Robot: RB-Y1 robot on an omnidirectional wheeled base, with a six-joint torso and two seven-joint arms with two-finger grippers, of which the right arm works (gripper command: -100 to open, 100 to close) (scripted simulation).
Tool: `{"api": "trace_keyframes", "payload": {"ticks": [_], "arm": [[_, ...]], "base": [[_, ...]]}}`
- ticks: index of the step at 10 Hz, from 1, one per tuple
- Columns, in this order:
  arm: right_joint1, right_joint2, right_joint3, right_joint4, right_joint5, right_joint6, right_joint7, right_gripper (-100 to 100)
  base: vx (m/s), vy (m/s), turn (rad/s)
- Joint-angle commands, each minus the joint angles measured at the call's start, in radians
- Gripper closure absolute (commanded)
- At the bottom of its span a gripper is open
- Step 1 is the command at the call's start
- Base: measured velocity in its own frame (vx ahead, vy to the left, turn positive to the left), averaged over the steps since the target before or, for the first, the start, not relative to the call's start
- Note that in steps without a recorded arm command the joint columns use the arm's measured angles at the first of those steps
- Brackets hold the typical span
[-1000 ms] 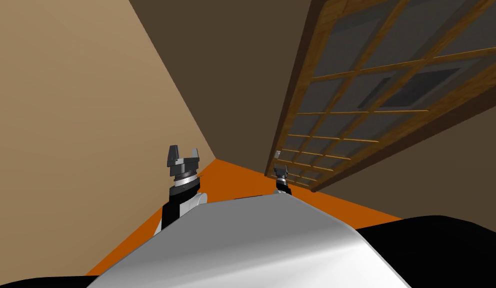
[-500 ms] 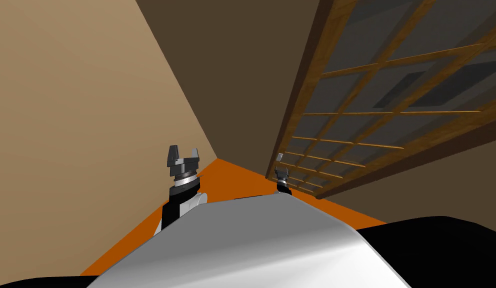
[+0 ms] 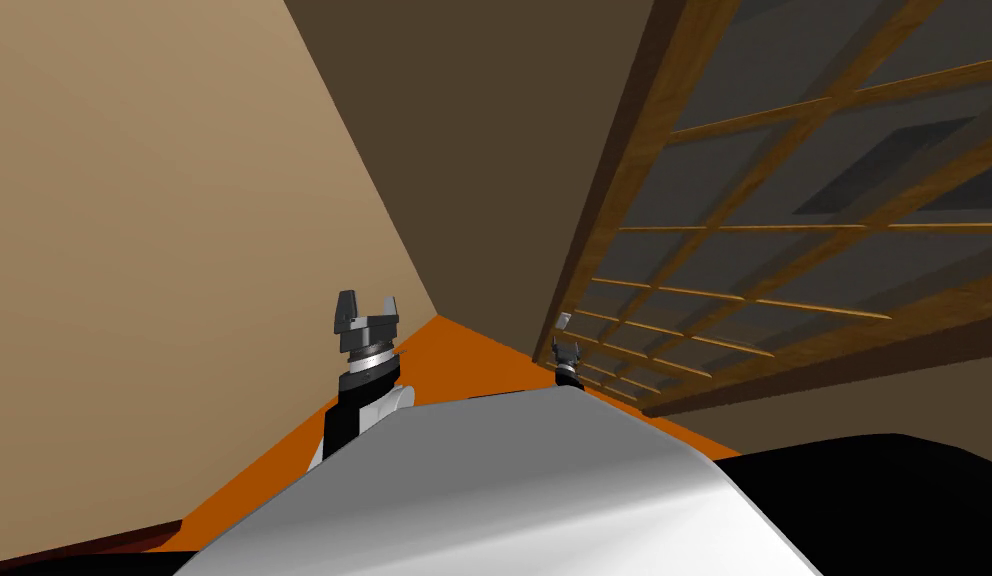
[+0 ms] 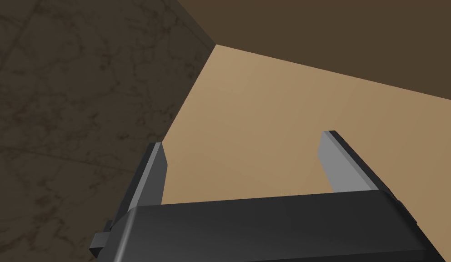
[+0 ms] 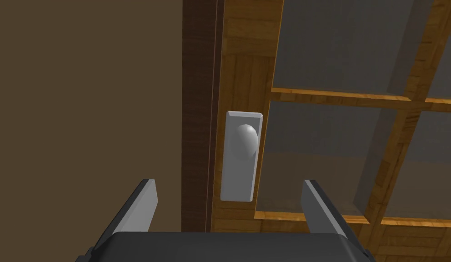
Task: Pull the door open
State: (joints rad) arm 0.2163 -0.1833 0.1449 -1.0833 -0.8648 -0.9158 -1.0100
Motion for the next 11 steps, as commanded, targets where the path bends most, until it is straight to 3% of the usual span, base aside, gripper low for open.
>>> {"api": "trace_keyframes", "payload": {"ticks": [1,6,7,8,11], "arm": [[-0.013,-0.003,0.003,0.037,-0.020,-0.009,-0.024,-100],[-0.036,-0.010,0.014,0.135,-0.086,-0.035,-0.090,-100],[-0.034,-0.007,0.014,0.130,-0.074,-0.037,-0.083,-100],[-0.029,-0.034,0.017,0.152,-0.074,-0.045,-0.126,-100],[-0.018,-0.079,0.021,0.186,-0.073,-0.056,-0.194,-100]], "base": [[0.077,-0.087,0.093],[0.062,-0.081,0.104],[0.037,-0.038,0.030],[0.138,0.014,0.002],[0.168,-0.012,0.007]]}}
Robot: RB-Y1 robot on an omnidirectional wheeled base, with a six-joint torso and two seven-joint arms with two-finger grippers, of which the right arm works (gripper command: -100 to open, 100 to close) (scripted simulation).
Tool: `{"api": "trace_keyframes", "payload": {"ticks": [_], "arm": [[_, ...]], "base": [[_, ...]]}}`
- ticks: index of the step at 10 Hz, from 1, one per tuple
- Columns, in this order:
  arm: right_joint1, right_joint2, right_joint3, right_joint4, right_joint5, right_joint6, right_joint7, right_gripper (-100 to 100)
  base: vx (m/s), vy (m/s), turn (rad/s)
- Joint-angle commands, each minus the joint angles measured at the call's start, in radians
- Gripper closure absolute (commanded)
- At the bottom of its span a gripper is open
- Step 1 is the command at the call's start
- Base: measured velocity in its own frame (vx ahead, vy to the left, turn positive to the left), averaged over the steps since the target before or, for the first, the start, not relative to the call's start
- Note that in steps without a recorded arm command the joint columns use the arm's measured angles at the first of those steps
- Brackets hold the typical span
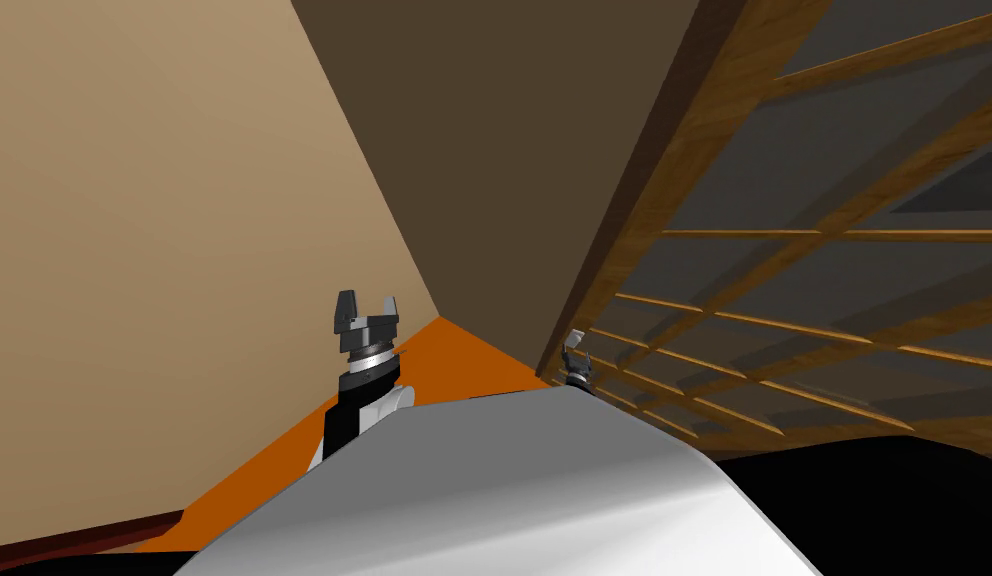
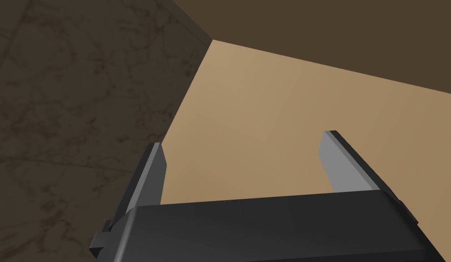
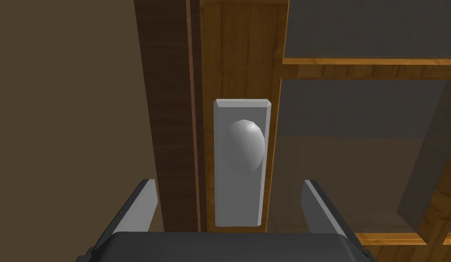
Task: Pull the door open
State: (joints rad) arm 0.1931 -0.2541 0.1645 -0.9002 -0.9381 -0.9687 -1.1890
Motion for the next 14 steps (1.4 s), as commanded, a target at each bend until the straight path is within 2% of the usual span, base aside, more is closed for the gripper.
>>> {"api": "trace_keyframes", "payload": {"ticks": [1,6,7,9,10,11,14], "arm": [[0.008,-0.021,0.002,0.012,0.001,-0.006,-0.034,-100],[0.023,-0.083,0.007,0.060,0.003,-0.021,-0.128,-100],[0.028,-0.104,0.009,0.075,0.003,-0.026,-0.158,-100],[0.033,-0.124,0.010,0.090,0.004,-0.030,-0.188,-100],[0.031,-0.115,0.010,0.083,0.004,-0.027,-0.173,-100],[0.031,-0.115,0.010,0.083,0.004,-0.027,-0.173,100],[0.031,-0.115,0.010,0.083,0.004,-0.027,-0.173,100]], "base": [[0.123,-0.005,0.009],[0.092,-0.005,0.004],[0.120,-0.008,0.002],[0.130,-0.010,0.006],[0.066,0.006,0.002],[-0.010,-0.003,-0.006],[-0.019,-0.002,0.006]]}}
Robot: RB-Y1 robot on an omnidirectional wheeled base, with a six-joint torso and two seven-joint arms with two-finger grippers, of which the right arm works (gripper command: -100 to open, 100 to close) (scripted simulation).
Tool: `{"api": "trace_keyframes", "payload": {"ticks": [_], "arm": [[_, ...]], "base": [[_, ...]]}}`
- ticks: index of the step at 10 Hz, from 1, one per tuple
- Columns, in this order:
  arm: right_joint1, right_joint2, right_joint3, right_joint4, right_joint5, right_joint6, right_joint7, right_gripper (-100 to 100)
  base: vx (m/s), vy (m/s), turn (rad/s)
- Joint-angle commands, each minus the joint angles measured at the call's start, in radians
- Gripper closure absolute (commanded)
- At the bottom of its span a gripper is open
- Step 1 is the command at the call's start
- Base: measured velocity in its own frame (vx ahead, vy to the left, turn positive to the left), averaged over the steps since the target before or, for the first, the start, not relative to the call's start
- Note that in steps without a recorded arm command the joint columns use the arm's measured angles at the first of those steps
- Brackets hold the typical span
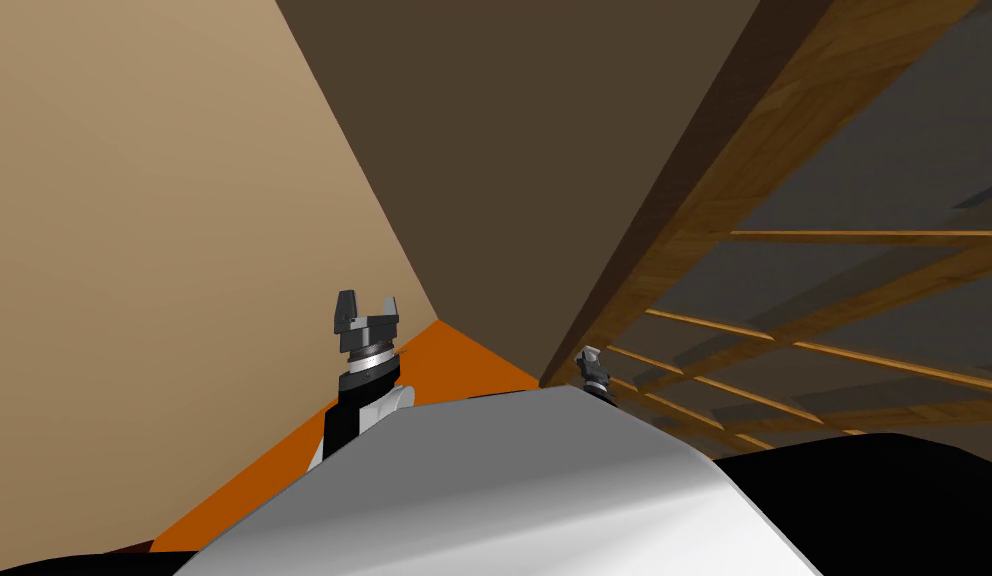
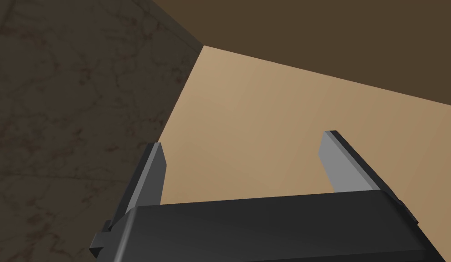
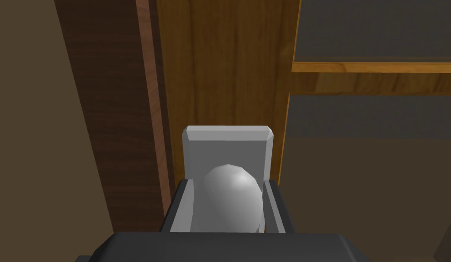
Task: Pull the door open
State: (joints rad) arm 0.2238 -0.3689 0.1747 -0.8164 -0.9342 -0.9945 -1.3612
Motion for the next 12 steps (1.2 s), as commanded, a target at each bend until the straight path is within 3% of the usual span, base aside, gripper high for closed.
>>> {"api": "trace_keyframes", "payload": {"ticks": [1,5,9,11,12], "arm": [[0.000,0.000,-0.001,-0.001,0.000,-0.002,-0.001,100],[0.010,-0.016,0.036,-0.019,0.021,0.002,-0.020,100],[0.028,-0.046,0.104,-0.056,0.062,0.004,-0.059,100],[0.033,-0.055,0.122,-0.066,0.074,0.004,-0.070,100],[0.032,-0.049,0.119,-0.062,0.071,0.007,-0.066,100]], "base": [[0.000,0.000,0.000],[-0.129,0.001,0.046],[-0.246,0.019,0.076],[-0.238,-0.016,0.060],[-0.092,0.006,0.027]]}}
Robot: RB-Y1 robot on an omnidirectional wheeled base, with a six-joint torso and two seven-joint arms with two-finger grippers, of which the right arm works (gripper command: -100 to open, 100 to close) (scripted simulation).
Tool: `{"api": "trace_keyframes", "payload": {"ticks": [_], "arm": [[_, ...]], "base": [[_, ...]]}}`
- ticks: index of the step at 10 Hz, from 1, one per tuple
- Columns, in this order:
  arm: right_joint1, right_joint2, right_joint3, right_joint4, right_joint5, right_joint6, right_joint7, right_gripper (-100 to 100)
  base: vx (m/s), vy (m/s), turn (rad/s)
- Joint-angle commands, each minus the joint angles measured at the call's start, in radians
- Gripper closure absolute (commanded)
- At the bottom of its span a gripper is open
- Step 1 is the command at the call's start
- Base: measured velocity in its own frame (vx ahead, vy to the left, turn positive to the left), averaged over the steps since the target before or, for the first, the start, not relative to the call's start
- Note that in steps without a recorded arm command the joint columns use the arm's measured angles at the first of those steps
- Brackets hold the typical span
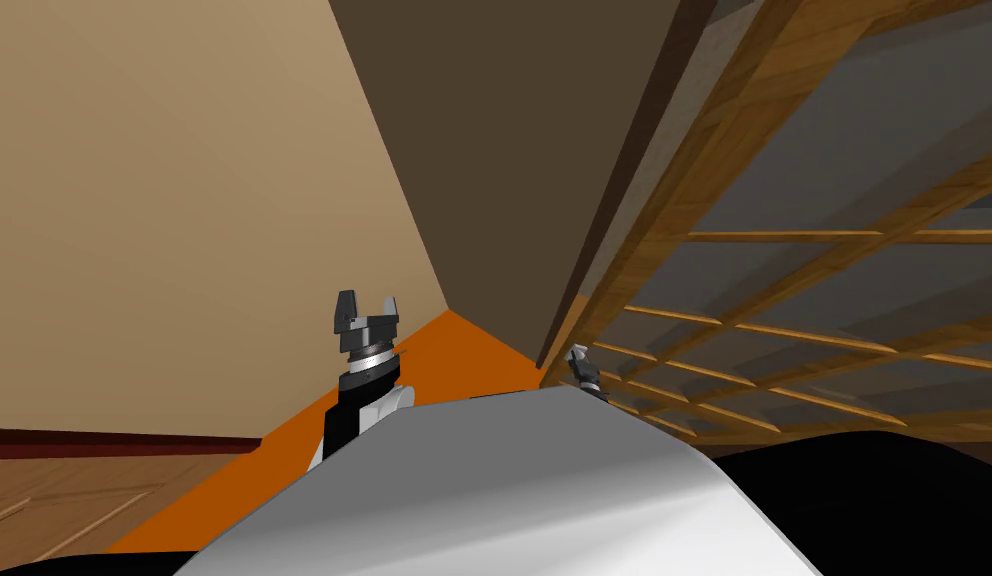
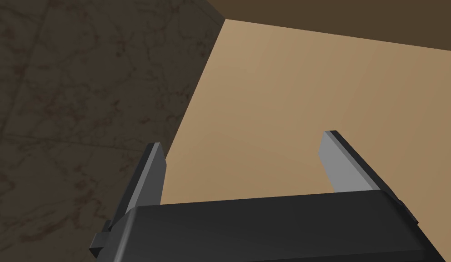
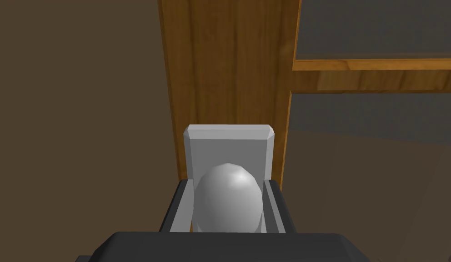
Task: Pull the door open
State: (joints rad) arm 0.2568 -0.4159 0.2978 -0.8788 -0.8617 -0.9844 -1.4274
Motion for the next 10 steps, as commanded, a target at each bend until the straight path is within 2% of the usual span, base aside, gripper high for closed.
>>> {"api": "trace_keyframes", "payload": {"ticks": [1,8,9,10], "arm": [[0.007,-0.009,0.019,-0.008,0.012,-0.008,-0.009,100],[0.040,-0.054,0.111,-0.049,0.069,-0.047,-0.053,100],[0.034,-0.049,0.104,-0.039,0.064,-0.041,-0.050,100],[0.043,-0.060,0.125,-0.037,0.075,-0.055,-0.066,100]], "base": [[-0.135,-0.002,0.060],[-0.234,-0.004,0.054],[-0.099,-0.001,0.018],[-0.139,-0.007,0.092]]}}
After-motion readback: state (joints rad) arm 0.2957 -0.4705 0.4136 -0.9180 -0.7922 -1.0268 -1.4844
